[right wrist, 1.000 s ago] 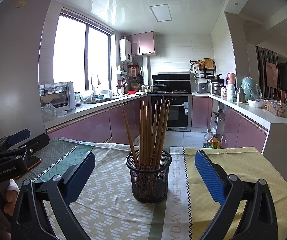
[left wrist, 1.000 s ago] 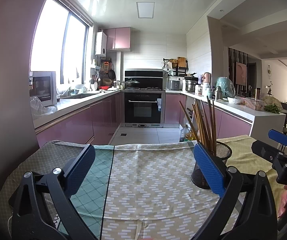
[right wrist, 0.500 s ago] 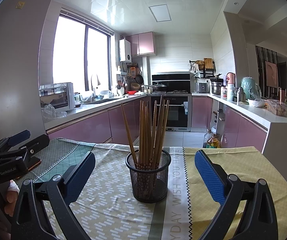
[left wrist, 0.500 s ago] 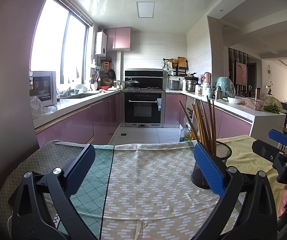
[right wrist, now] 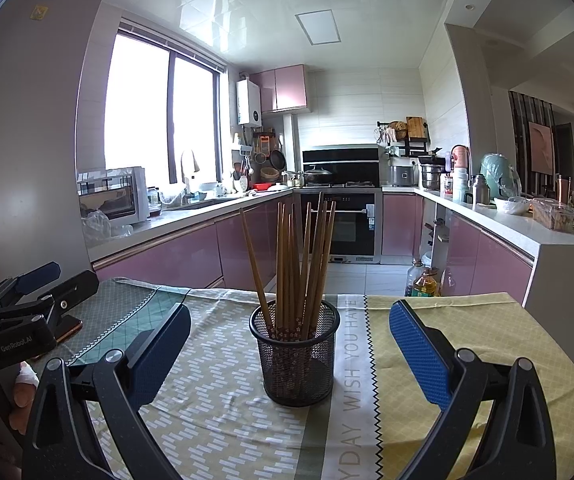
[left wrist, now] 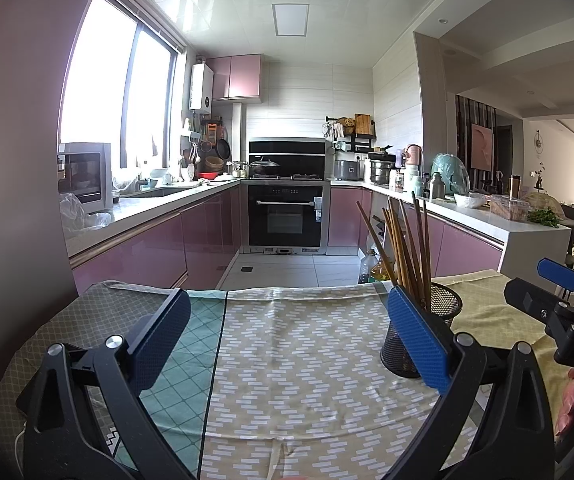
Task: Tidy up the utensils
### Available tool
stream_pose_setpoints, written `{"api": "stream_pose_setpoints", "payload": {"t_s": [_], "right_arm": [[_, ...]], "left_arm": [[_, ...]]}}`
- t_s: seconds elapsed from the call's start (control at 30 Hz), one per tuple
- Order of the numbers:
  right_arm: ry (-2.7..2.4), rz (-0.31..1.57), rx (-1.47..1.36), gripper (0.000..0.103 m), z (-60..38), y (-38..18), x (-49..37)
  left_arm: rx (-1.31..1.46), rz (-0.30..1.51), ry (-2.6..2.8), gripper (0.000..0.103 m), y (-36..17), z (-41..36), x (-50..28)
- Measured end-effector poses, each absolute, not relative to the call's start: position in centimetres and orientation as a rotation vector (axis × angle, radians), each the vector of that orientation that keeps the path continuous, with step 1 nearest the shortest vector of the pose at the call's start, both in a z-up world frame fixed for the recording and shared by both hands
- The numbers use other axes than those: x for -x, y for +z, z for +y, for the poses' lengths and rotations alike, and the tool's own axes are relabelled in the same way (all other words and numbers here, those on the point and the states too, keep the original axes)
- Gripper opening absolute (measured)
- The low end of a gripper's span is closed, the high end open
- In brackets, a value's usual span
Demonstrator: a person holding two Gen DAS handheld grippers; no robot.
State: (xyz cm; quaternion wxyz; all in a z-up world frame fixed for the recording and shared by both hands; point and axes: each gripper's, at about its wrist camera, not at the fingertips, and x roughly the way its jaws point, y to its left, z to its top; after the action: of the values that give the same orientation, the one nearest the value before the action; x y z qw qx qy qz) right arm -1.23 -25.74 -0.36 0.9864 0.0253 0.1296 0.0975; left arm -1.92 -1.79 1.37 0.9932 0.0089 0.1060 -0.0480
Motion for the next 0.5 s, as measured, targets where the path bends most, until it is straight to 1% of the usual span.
{"api": "stream_pose_setpoints", "payload": {"t_s": [0.5], "right_arm": [[0.196,0.262,-0.052,0.096,-25.73,-0.37,1.28]], "left_arm": [[-0.018,0.213,-0.096,0.097,1.43,-1.78,1.83]]}}
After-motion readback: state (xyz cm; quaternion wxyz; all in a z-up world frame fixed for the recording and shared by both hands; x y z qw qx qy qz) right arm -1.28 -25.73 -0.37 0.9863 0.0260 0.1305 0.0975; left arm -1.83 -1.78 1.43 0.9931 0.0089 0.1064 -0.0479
